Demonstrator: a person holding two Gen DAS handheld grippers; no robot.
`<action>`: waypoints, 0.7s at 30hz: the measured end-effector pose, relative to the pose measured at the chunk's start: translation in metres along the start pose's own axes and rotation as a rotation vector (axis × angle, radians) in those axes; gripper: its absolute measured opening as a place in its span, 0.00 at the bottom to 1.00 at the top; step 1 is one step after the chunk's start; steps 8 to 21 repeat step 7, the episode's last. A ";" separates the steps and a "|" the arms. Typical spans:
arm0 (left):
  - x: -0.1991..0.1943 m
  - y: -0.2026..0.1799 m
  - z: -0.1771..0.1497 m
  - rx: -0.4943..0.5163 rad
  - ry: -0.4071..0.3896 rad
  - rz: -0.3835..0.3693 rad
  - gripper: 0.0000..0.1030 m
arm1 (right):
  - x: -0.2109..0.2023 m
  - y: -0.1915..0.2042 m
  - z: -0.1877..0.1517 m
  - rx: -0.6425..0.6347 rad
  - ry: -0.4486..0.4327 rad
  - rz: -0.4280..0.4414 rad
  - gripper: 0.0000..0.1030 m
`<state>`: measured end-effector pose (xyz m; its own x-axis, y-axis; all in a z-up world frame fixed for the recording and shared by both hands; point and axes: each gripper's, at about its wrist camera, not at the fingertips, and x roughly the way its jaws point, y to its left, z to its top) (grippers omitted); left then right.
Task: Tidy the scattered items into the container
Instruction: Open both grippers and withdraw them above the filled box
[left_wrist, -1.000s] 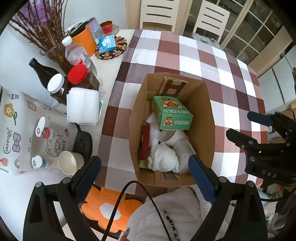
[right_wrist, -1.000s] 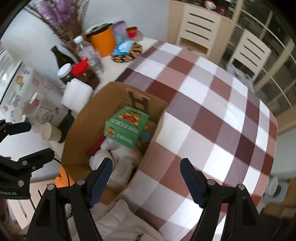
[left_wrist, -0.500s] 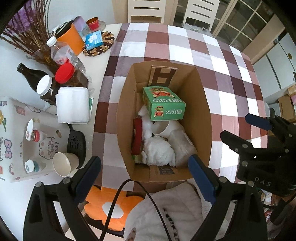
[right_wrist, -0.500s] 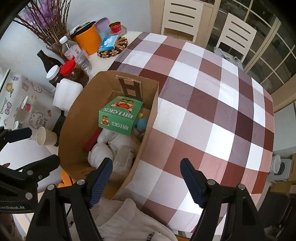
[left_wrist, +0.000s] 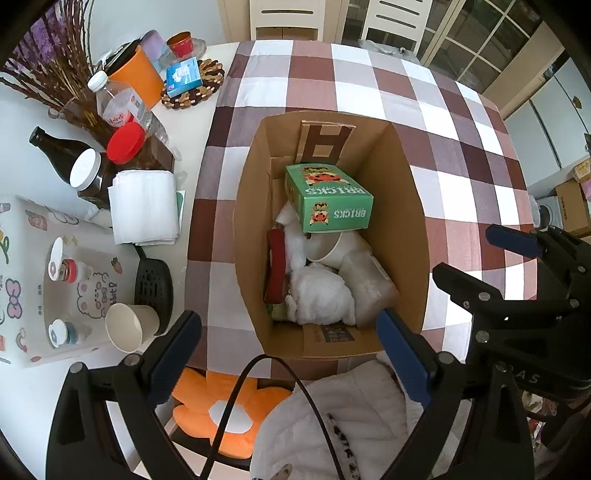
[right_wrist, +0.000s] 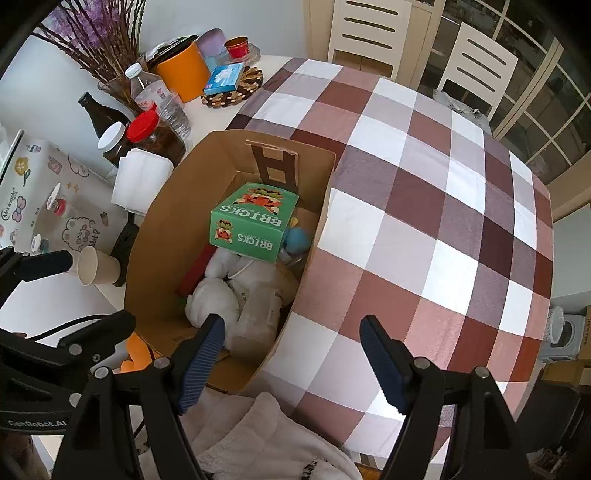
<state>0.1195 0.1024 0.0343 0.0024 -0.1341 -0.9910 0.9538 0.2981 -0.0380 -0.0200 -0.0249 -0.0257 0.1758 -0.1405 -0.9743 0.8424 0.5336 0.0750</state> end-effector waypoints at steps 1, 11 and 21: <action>0.000 0.000 0.000 0.000 0.001 0.002 0.94 | 0.000 0.000 0.000 -0.001 0.002 0.001 0.75; 0.001 0.000 0.000 -0.002 0.005 0.006 0.94 | 0.003 -0.001 0.000 -0.002 0.010 0.006 0.75; 0.001 0.000 0.000 -0.002 0.005 0.006 0.94 | 0.003 -0.001 0.000 -0.002 0.010 0.006 0.75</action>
